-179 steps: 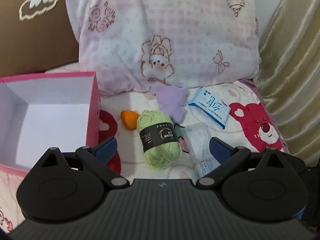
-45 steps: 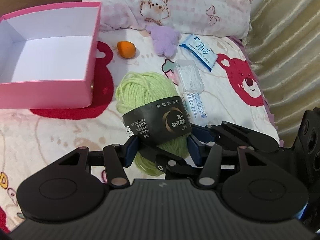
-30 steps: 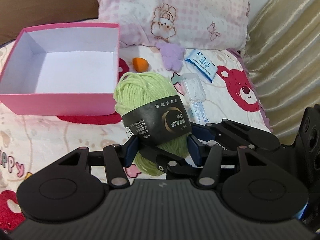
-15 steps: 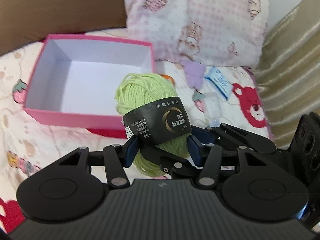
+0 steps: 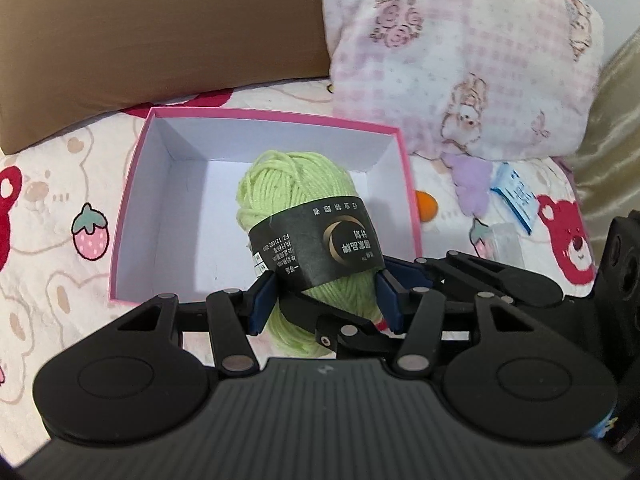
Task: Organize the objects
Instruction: 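Lower the yarn ball into the pink box and open the left tool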
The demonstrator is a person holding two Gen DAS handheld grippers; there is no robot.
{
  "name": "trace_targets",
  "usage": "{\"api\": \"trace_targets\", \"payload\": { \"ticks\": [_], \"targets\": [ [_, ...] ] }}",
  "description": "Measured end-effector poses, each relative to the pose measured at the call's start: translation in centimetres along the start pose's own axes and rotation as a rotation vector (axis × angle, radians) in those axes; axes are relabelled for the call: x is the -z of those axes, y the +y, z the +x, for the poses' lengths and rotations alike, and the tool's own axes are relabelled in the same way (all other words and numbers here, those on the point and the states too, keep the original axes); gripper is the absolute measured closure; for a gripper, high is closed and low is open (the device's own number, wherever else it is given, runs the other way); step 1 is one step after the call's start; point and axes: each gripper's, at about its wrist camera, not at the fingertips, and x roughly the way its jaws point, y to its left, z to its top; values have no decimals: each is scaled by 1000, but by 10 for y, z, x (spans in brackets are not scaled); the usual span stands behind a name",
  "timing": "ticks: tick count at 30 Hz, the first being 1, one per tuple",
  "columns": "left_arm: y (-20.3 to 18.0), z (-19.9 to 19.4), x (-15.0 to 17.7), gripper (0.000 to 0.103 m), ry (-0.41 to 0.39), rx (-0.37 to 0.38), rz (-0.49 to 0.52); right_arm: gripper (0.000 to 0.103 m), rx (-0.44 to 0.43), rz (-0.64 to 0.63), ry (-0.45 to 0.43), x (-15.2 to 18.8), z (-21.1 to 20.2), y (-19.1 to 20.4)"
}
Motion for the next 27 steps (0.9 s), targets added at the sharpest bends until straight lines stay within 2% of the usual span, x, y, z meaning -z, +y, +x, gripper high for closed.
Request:
{"api": "trace_targets", "payload": {
  "ticks": [6,11,20,27],
  "targets": [
    [19,29,-14,51,12,1,-8,41,5,30,42,-14,32,-13],
    [34,52,-23,51,-13,17,-38,41,17,32,85,-26,58,-20],
    [61,95,-37,54,-31,60,-86,41,101,12,144,-33,103,-35],
    [79,123,-43,57,-28,61,-97,41,163,-12,182,-35,134,-41]
  ]
}}
